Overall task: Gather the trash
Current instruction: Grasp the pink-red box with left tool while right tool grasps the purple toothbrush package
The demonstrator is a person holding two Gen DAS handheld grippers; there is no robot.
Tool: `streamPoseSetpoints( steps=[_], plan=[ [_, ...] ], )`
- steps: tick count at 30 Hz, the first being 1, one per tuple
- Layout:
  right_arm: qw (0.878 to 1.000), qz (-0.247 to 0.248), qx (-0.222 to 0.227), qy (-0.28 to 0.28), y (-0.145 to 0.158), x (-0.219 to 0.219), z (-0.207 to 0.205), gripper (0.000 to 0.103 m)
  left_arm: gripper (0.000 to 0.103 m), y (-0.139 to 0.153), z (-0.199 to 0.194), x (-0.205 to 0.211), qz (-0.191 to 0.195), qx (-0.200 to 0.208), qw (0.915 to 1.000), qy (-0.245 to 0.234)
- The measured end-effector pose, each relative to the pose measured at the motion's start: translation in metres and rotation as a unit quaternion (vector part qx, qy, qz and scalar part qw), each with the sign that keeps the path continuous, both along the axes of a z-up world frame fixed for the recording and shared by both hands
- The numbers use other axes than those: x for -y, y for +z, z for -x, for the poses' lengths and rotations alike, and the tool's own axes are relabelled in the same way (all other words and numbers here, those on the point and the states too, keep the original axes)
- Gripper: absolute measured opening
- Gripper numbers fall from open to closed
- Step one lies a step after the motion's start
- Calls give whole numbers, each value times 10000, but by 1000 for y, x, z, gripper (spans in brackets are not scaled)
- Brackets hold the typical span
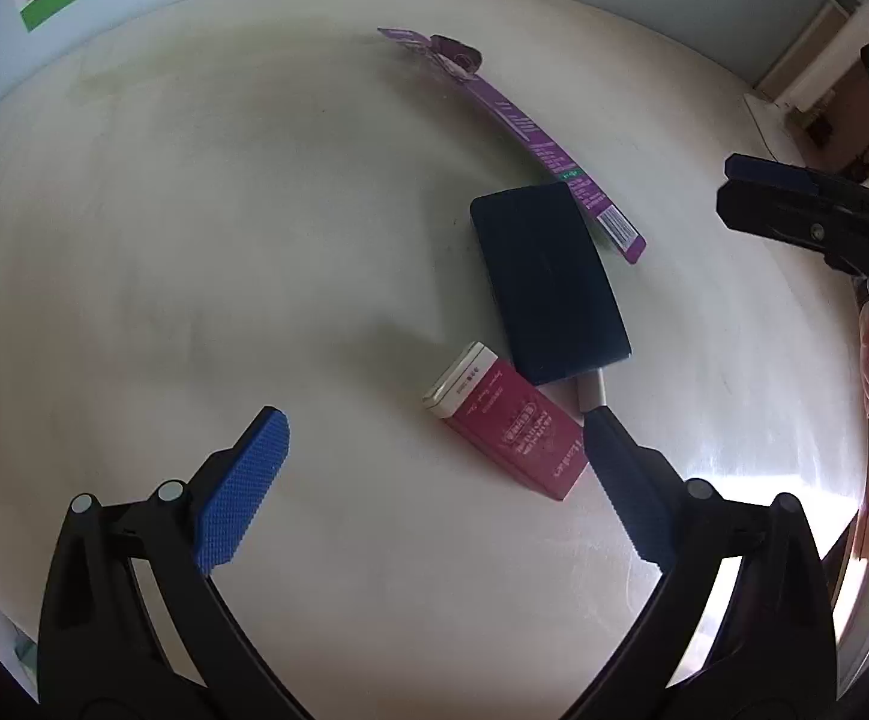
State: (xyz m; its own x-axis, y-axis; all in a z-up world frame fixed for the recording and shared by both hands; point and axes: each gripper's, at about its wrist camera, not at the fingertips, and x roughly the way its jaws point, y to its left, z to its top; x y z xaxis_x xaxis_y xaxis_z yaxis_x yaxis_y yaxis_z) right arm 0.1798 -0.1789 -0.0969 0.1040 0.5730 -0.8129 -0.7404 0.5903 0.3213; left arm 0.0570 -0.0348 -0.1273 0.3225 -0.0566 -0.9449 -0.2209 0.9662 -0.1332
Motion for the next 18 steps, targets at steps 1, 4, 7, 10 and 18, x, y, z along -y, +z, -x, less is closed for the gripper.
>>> streamPoseSetpoints(
  steps=[1,4,7,10,18],
  plan=[
    [9999,39,-66,128,-4,-6,-8,81,96,-2,-2,2,-25,-38,9999,127],
    [9989,85,-140,449,-14,-20,-27,81,96,-7,-4,5,-10,-119,9985,537],
    [9975,129,-207,665,-22,-31,-41,81,95,-15,-5,6,45,-219,9957,895],
    [9958,174,-245,860,-29,-44,-51,81,92,-22,-6,7,58,-296,9926,1176],
    [9931,297,-157,1120,-45,-73,-57,77,73,-32,-5,2,-56,-387,9901,1345]
  ],
)
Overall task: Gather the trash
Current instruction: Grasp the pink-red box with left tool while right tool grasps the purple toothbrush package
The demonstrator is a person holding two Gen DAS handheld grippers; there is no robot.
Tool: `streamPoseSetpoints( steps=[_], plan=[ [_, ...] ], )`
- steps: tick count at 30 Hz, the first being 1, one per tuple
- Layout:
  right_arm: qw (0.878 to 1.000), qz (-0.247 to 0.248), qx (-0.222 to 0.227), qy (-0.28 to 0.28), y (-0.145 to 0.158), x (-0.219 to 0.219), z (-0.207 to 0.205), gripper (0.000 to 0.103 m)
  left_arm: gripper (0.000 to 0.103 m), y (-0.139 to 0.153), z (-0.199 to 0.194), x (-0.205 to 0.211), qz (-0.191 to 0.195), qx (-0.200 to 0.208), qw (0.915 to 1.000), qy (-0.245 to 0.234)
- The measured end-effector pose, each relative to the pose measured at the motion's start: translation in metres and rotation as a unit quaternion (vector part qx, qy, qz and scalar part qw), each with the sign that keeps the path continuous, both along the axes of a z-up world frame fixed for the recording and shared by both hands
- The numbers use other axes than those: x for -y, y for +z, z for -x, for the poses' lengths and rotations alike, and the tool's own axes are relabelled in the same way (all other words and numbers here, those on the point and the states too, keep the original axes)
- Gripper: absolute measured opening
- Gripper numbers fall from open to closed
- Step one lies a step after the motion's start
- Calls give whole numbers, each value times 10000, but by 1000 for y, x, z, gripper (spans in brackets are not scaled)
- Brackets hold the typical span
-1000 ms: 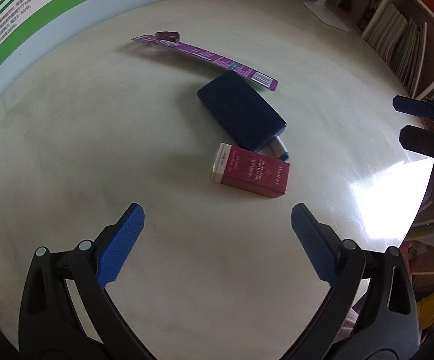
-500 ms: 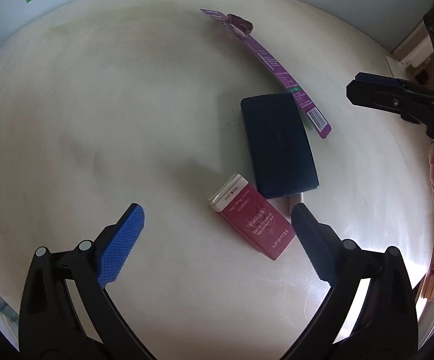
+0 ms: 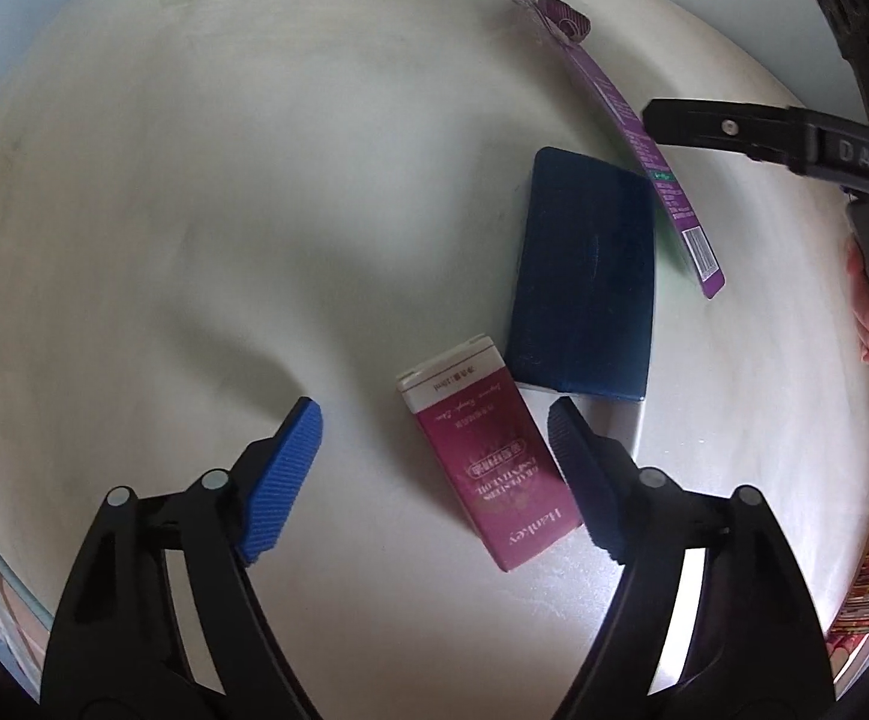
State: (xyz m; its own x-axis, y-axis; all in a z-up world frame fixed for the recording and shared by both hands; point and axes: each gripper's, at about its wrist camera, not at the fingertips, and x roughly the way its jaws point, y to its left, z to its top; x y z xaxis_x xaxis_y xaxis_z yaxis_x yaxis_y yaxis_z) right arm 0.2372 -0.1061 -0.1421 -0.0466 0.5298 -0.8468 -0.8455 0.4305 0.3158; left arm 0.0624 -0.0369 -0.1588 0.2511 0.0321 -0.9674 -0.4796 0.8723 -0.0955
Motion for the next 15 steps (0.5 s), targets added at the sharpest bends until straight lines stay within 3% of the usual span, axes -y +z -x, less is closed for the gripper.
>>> streamPoseSetpoints(
  steps=[3,8,15],
  plan=[
    [9997,89,167,140,-5,-11,8,73,59,1,3,-7,-147,9,9999,41],
    [9969,280,680,279,-9,-25,22,46,27,3,7,-24,-309,-1,9995,98],
    [9984,299,478,-2,-11,-17,17,42,27,3,21,-43,-199,93,9996,178]
  ],
)
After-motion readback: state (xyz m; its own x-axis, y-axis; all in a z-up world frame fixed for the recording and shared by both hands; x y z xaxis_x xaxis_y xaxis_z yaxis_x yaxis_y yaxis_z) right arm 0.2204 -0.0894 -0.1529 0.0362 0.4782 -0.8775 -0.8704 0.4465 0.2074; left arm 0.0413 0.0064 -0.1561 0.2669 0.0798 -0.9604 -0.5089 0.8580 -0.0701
